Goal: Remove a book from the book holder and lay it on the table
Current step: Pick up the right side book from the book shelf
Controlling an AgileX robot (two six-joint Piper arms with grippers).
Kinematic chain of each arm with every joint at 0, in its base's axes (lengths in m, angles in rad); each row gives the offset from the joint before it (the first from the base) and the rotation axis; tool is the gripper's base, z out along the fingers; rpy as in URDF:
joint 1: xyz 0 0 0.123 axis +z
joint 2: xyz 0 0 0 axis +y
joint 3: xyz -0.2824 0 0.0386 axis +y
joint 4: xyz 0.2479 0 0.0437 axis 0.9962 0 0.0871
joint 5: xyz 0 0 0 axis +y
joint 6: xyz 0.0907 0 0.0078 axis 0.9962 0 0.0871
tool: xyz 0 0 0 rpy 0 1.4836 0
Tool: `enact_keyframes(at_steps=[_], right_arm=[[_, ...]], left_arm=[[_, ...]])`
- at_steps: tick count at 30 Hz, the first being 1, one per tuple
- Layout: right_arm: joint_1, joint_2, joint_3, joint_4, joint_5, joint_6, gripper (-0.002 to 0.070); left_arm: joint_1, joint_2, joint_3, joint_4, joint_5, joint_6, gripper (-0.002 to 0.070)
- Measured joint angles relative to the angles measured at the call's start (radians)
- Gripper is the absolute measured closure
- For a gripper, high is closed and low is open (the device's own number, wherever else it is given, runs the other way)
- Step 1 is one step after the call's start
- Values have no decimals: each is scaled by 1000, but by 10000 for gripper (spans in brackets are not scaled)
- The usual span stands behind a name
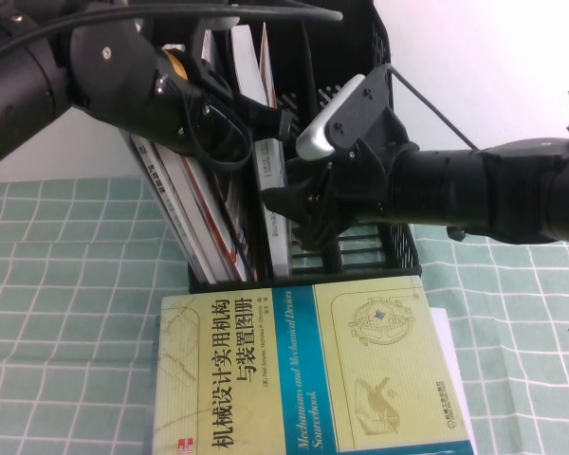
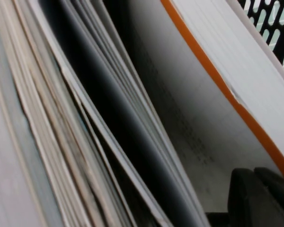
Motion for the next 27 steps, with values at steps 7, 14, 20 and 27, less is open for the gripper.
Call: enact_keyframes(at_steps=[7,14,20,27], right_arm=[[0,29,-6,2,27,22,272],[0,69,-6,2,-28,60,277],[0,68,11,4,15,179,298],[-4,-30,66,-243,74,302,435]], left_arm=[[0,0,0,-24,-25,2,678],[0,0,0,-32,-32,2,678],[0,0,0,-34,-33,2,678],[0,0,0,-35,-33,4,678]])
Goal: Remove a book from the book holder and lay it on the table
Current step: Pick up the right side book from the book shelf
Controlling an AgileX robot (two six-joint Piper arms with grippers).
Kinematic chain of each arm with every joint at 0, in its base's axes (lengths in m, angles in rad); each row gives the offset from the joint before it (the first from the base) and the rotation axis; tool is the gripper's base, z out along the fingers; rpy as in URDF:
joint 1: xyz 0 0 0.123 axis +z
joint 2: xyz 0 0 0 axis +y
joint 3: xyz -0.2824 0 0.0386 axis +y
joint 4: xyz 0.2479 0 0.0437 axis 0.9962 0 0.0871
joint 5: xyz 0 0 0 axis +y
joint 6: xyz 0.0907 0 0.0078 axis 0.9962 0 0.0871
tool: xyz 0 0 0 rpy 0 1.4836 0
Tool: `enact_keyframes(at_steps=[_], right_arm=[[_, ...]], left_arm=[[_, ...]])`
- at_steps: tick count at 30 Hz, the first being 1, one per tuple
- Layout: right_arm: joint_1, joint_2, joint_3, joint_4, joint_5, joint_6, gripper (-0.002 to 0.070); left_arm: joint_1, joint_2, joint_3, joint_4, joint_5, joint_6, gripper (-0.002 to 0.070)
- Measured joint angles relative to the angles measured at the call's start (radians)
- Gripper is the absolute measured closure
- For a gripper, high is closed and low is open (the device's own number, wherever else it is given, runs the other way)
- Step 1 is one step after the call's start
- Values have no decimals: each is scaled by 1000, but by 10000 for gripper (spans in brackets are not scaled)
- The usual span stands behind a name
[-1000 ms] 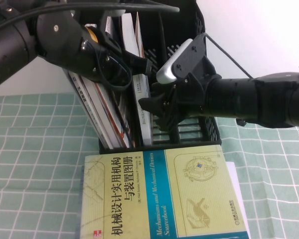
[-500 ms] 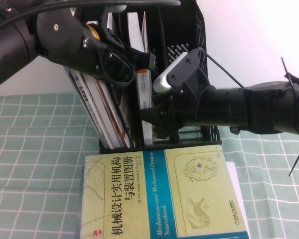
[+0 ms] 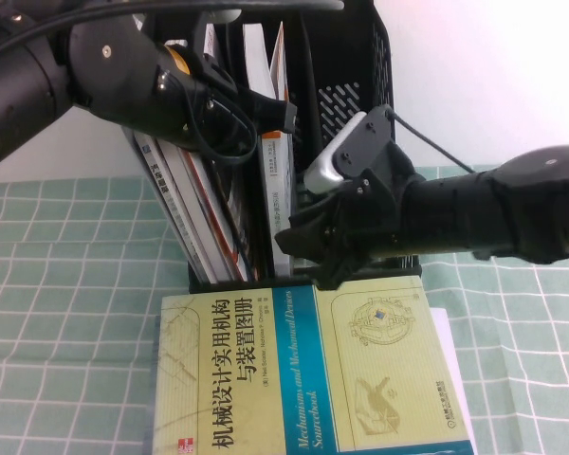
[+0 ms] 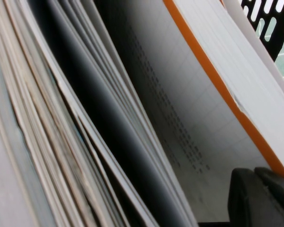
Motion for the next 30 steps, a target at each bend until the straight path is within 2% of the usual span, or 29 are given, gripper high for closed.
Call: enact_keyframes(at_steps=[4,7,9,13,17,19,21,25,30], right_arm=[[-4,-95,10,-188,74,82,526],[-6,-153,10,-259,202,148,589],[-6,-174,3,-371,295,245,615],[-6,-175,-21,-826,417,557,631],[-6,-205,-21,-1277,405,1002,657],[-6,-240,-21,-1431,342,1154,668],[-6,-294,-7,-1510,205,1266,673],[-6,-397,79,-1543,-190,1369,676],[4,-450,308,-1539,-706,1454,678]], left_arm=[[0,0,0,-1,0,4,678],[0,0,0,-2,0,8,678],[0,0,0,-2,-2,9,678],[0,0,0,-2,-9,10,678],[0,0,0,-2,-20,11,678],[0,0,0,-2,-23,13,678],[0,0,0,-2,-24,13,678],[0,0,0,-6,-28,13,678],[0,0,0,-8,-34,-2,678]])
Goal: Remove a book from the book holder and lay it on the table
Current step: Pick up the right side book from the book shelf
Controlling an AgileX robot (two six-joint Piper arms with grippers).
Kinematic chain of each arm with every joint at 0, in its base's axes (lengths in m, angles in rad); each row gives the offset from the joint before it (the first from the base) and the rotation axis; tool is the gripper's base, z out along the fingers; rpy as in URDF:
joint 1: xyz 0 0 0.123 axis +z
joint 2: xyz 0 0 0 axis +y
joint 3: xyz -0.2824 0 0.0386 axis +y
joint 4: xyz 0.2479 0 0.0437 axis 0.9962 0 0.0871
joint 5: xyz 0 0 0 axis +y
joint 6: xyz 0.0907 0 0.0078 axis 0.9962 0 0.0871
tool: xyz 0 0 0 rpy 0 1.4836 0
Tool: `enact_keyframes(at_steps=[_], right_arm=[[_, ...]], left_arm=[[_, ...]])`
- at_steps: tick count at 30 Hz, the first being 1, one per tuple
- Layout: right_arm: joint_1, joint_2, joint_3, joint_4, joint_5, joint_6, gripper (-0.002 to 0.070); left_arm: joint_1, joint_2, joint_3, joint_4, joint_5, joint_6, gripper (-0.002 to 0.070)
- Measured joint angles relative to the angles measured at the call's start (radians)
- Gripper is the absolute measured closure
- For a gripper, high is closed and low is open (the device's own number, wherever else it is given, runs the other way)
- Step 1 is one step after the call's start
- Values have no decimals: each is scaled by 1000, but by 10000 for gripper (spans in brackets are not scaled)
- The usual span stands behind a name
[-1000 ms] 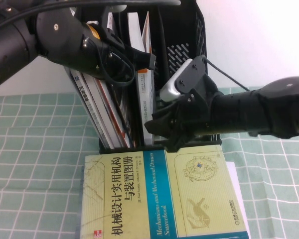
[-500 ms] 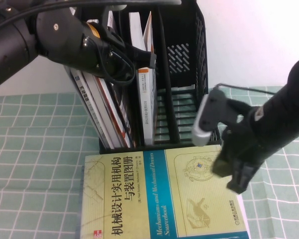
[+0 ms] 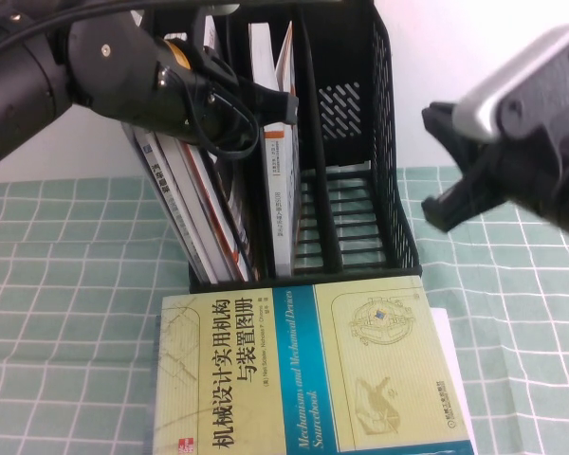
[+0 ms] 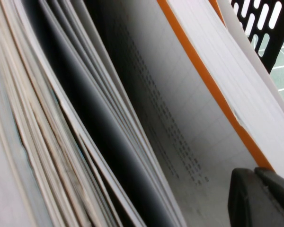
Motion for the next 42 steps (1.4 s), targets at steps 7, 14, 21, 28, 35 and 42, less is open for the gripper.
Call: enact_keyframes(at_steps=[7,14,21,28,35,42], right_arm=[[50,98,276,-38,-591,17,678],[78,323,262,-66,-773,82,535],[85,522,129,-158,-849,219,236],[126,585,-15,-113,-758,253,205],[156,587,-119,22,-601,203,220],[158,638,-186,102,-571,150,224]], left_arm=[[0,0,0,-1,0,-2,678],[0,0,0,-17,0,-2,678],[0,0,0,-21,0,-8,678],[0,0,0,-26,0,-30,678],[0,0,0,-31,0,-31,678],[0,0,0,-39,-4,-32,678]])
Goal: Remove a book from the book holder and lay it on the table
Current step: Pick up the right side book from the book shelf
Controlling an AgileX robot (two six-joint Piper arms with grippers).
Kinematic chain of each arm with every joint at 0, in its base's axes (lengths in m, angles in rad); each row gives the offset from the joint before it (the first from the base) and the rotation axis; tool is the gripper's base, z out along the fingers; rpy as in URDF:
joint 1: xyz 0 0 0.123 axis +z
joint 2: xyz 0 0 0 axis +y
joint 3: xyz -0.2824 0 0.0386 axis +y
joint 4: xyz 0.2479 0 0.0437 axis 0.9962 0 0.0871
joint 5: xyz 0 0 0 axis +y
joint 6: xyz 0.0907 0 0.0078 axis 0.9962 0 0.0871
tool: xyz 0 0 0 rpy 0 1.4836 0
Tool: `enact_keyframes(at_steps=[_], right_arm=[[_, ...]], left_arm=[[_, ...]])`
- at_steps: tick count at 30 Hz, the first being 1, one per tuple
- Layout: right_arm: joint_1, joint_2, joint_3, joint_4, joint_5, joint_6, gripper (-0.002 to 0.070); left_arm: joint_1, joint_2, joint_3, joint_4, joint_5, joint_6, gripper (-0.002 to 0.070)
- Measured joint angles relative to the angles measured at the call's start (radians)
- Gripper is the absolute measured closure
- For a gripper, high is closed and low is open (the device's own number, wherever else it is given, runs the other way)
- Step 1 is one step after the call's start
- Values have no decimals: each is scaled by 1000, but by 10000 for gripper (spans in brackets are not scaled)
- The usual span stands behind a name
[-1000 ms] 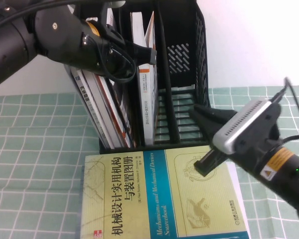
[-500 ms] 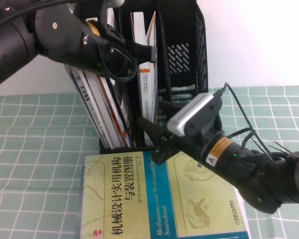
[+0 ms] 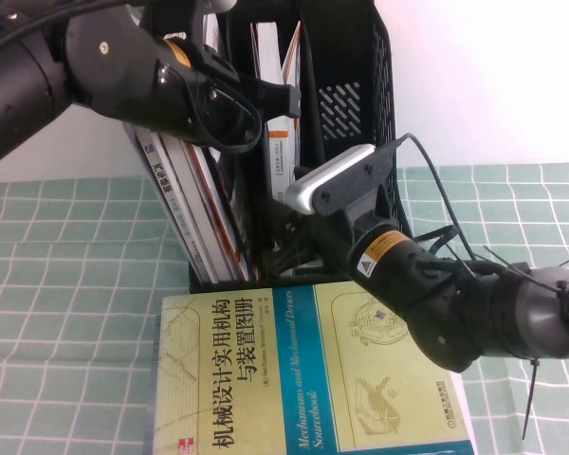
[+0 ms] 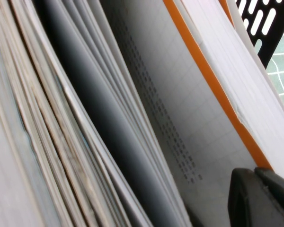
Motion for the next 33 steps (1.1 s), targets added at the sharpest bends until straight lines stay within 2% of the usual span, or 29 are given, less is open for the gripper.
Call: enact_keyframes(at_steps=[5,8,11,13,24,33], right_arm=[[2,40,-4,2,11,2,239],[2,50,-4,9,12,2,281],[2,52,-4,13,10,4,396],[2,52,-4,19,5,6,521],[52,51,4,187,-98,-94,512],[53,-58,4,254,-144,-197,512]], left_arm=[[0,0,0,-1,-3,-2,678],[0,0,0,-1,-6,-4,678],[0,0,0,-1,-6,-4,678],[0,0,0,-2,-6,-4,678],[0,-10,0,-8,-6,3,678],[0,-187,0,-5,-16,31,678]])
